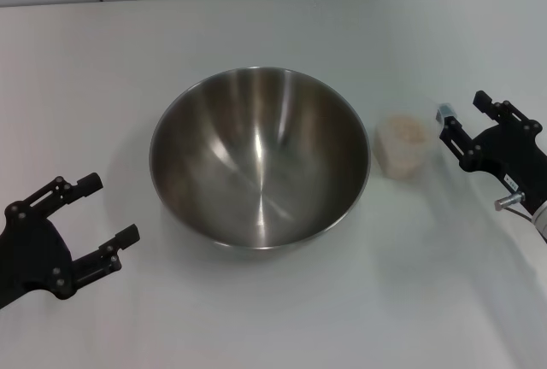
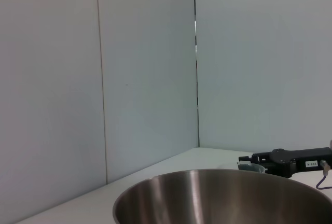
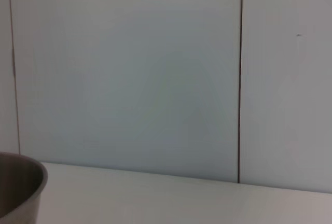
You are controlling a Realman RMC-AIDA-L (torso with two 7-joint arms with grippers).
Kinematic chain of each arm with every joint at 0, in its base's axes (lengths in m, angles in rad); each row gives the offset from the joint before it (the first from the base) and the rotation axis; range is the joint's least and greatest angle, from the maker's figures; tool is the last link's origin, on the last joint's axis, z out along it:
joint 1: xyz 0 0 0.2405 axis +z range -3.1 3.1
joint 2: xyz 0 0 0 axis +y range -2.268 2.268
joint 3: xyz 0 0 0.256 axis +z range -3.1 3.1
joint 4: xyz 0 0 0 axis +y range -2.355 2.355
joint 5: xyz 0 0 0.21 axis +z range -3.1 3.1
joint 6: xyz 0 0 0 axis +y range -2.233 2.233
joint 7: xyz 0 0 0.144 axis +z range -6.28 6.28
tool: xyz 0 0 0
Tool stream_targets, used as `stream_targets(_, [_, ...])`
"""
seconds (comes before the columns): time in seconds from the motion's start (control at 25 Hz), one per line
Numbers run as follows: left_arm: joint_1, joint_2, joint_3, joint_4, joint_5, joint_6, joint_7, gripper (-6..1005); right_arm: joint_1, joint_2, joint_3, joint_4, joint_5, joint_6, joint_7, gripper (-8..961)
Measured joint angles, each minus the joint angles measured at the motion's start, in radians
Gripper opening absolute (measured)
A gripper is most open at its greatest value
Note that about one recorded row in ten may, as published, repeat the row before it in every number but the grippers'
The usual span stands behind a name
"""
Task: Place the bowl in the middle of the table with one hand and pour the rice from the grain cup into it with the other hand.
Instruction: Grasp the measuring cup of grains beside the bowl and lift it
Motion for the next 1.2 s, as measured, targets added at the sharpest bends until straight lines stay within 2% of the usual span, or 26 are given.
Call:
stream_targets(0.24, [-0.001, -0.001, 0.0, 0.0, 0.0, -0.001, 0.0, 788, 0.004, 0.001, -0.002, 0.0, 0.0, 0.0, -0.002, 577])
stream_targets(0.48, [-0.002, -0.002, -0.001, -0.001, 0.0, -0.003, 0.0, 787, 0.011, 0.004, -0.001, 0.007, 0.0, 0.021, -0.007, 497])
stream_targets(0.88, [-0.002, -0.001, -0.012, -0.003, 0.0, -0.003, 0.0, 785, 0.015, 0.006, 0.0, 0.013, 0.0, 0.022, -0.005, 288])
stream_targets(1.12, [-0.002, -0.001, -0.012, -0.003, 0.0, -0.003, 0.0, 785, 0.019, 0.004, 0.019, 0.029, 0.0, 0.042, 0.005, 91])
stream_targets(1.2, [-0.002, -0.001, -0.012, -0.005, 0.0, -0.003, 0.0, 785, 0.019, 0.005, 0.022, 0.031, 0.0, 0.043, 0.004, 61])
